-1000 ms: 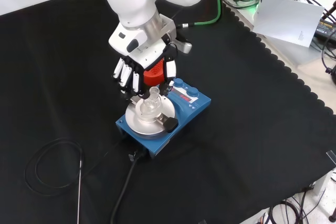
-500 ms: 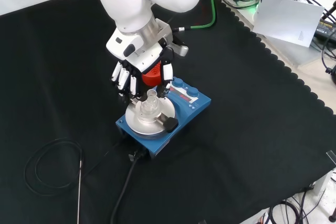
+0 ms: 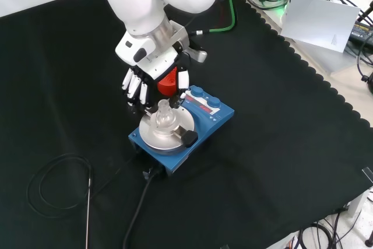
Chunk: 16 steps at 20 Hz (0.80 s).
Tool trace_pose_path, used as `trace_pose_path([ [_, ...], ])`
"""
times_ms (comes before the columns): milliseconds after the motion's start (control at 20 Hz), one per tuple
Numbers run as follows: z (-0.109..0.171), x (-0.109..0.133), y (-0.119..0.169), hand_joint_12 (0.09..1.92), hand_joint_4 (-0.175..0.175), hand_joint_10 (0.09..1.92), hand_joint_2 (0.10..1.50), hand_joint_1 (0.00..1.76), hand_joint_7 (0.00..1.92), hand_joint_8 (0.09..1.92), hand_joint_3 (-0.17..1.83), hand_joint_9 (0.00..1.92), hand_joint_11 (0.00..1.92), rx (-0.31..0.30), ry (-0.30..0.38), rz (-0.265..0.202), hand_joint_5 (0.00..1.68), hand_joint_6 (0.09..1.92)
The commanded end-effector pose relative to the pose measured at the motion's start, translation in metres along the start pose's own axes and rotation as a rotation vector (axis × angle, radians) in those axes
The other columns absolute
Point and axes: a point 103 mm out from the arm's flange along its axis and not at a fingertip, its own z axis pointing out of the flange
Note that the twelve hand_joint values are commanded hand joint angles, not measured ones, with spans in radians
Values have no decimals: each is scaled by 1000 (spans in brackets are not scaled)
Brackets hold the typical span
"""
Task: Place the round-bottom flask on the heater.
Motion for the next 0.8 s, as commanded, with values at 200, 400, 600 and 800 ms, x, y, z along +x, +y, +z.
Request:
trace_pose_path([
  [200,-3,-8,-7,1386,-54,691,600,818,203,732,674,470,261,67,18,29,403,599],
  [400,-12,-10,-18,1401,-50,699,602,809,175,728,654,443,210,50,14,36,397,536],
  [600,-25,-13,-38,1404,-50,705,604,804,171,726,644,435,201,23,2,50,405,497],
  [800,-38,-15,-65,1404,-51,706,605,802,172,726,641,432,199,1,-9,62,408,484],
])
